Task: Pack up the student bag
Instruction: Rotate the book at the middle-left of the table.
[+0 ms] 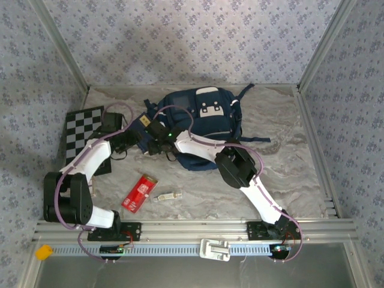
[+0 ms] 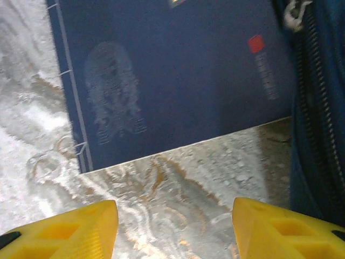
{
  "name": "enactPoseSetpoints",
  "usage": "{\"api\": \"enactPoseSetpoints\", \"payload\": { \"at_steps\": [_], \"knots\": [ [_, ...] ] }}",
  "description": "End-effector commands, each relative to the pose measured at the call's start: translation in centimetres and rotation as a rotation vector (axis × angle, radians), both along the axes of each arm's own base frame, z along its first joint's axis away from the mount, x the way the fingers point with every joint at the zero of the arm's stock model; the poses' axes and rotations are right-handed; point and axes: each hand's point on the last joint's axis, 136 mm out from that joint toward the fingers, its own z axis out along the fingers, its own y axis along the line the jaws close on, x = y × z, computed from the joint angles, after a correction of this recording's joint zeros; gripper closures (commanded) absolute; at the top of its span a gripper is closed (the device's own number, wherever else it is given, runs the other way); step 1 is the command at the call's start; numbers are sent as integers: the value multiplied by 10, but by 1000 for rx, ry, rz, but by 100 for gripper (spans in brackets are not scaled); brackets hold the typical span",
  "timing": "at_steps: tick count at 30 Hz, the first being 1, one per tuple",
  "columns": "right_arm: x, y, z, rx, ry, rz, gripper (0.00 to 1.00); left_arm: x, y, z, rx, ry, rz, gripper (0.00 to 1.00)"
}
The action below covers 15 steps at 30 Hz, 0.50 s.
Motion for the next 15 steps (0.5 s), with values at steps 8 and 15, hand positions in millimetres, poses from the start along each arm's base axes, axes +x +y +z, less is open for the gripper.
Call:
{"api": "enactPoseSetpoints", "payload": {
  "at_steps": [8,15],
  "knots": [
    [41,-21,-7,-70,-44,-50,33,1,0,-7,-40,-28,26,38],
    [52,-13,-21,-48,13,-34,30,-5,8,-18,-17,5,64,37]
  ]
}}
